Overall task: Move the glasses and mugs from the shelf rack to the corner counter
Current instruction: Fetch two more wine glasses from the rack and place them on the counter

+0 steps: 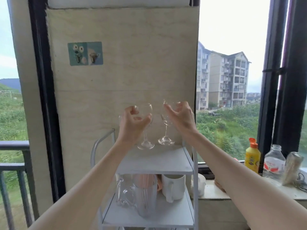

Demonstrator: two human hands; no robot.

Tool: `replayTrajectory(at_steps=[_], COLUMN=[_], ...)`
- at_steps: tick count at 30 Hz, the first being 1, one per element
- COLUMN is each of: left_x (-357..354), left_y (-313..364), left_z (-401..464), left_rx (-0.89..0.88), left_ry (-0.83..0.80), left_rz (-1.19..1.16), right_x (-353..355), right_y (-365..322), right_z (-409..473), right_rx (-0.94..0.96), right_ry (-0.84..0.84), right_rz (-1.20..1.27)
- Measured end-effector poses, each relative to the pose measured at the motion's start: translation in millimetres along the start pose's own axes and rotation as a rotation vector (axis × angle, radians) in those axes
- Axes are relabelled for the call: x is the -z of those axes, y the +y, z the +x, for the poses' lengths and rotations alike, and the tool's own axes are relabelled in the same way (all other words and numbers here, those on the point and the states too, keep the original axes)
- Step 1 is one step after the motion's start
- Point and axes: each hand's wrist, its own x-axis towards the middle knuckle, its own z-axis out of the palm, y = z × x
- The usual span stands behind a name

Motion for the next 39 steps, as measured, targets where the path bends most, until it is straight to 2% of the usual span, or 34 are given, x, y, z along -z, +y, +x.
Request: replayTrajectory(at_steps=[4,7,13,18,23,27,35,39], left_x=[8,8,-12,-39,-95,-158,-286,-331], left_y=[30,48,78,129,181,232,387,456], left_z=[-39,-76,-169,-221,-293,-373,-550,-636], left_rx=[-0.022,-0.002,0.099,0.238,0.205,0.229,0.137,0.181], left_ry=[-0.045,-0.136,-0.446,-0.588,-0.764,-0.931,-1.152,-1.288], left_rz=[-0.054,-0.152,-0.345,-0.56,-0.532,-0.628,-0.774,-0.85], right_x=[40,74,148,232,347,452,679,782], right_y=[-23,-31,-17,-5,-2,-6,-28,-43], right_z=[-39,-81,-169,-224,-282,-341,-466,-525], right_rx=[0.089,0.127,-0.025,-0.121,-0.238,-0.303,-0.372,-0.426], right_ry=[0.085,0.13,0.14,0.252,0.381,0.471,0.619,0.705], right_rz=[0.1,0.167,0.113,0.066,0.039,0.054,-0.173,-0.07])
